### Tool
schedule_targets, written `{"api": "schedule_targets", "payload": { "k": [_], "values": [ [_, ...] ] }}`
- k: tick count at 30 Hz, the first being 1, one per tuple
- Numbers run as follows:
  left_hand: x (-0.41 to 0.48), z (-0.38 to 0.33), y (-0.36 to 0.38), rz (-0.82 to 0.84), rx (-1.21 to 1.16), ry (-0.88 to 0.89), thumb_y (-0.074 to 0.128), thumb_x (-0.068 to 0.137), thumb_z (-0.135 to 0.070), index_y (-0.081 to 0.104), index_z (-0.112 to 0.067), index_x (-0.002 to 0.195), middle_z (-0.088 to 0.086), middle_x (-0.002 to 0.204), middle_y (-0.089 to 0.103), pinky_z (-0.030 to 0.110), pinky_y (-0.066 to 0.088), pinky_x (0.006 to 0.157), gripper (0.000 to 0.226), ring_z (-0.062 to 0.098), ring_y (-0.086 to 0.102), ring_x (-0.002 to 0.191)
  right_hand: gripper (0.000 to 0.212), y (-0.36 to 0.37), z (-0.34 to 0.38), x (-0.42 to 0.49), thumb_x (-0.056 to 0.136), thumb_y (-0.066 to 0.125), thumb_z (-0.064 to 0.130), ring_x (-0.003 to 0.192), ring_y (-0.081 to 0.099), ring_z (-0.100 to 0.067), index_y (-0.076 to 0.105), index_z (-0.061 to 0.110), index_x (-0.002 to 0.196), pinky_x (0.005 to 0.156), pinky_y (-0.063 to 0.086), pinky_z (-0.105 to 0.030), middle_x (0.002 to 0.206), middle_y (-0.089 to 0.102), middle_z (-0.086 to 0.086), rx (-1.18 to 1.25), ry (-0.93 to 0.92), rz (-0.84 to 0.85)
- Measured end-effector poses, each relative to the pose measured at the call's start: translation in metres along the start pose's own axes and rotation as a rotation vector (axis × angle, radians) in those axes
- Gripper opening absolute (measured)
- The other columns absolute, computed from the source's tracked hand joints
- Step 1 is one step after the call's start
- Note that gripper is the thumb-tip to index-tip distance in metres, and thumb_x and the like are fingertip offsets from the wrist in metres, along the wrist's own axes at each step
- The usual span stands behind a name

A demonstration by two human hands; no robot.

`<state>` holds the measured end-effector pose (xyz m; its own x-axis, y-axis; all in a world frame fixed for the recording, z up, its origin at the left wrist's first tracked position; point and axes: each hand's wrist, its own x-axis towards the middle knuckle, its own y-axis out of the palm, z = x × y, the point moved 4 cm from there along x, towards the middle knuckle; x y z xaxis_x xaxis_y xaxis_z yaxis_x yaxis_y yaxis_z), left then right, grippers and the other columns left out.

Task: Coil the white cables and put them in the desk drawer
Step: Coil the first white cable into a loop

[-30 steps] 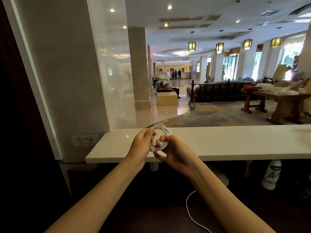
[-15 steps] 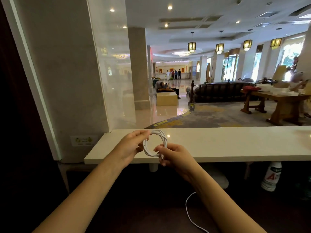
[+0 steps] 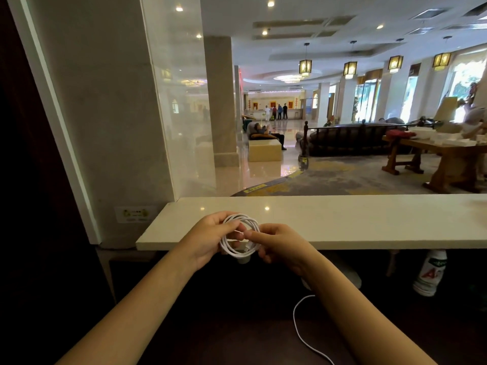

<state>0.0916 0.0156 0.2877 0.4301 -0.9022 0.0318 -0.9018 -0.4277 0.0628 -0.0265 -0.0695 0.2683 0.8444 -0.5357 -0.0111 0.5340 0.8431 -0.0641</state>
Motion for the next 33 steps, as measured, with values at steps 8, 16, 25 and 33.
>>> {"api": "schedule_targets", "payload": {
  "k": [8,16,25,33],
  "values": [
    [0.000,0.012,0.001,-0.032,-0.095,-0.025,0.047,0.091,0.001,0.064,-0.004,0.085,-0.001,0.059,0.063,0.016,0.045,0.043,0.019,0.004,0.048,0.042,0.029,0.000,-0.007,-0.001,0.094,0.050,0.031,0.051,0.054,-0.006,0.062,0.006,0.105,0.047,0.043,-0.016,0.067,0.070,0.004,-0.067,-0.042,0.039],
    [-0.004,0.019,-0.006,0.024,-0.271,-0.133,0.046,0.093,-0.007,0.062,0.001,0.081,0.006,0.064,0.055,0.019,0.037,0.040,0.021,0.008,0.039,0.039,0.021,-0.016,0.003,-0.003,0.096,0.046,0.020,0.051,0.054,-0.001,0.065,0.017,0.088,0.055,0.045,-0.015,0.072,0.065,0.008,-0.468,-0.330,-0.156],
    [-0.007,0.026,0.002,0.081,-0.062,-0.134,0.045,0.095,-0.015,0.063,-0.010,0.079,-0.003,0.056,0.041,0.018,0.034,0.044,0.024,0.005,0.034,0.042,0.014,-0.016,0.017,0.002,0.089,0.058,0.019,0.041,0.053,-0.004,0.062,0.018,0.076,0.048,0.042,-0.018,0.062,0.061,0.007,-0.545,-0.416,-0.340],
    [-0.005,0.018,-0.003,-0.055,-0.017,0.026,0.046,0.095,-0.013,0.069,-0.010,0.099,-0.005,0.057,0.038,0.018,0.033,0.044,0.023,0.005,0.033,0.043,0.034,0.008,0.008,-0.007,0.090,0.054,0.036,0.072,0.062,-0.027,0.062,0.002,0.090,0.069,0.051,-0.037,0.081,0.066,-0.017,-0.606,-0.295,-0.103]
  ]
}}
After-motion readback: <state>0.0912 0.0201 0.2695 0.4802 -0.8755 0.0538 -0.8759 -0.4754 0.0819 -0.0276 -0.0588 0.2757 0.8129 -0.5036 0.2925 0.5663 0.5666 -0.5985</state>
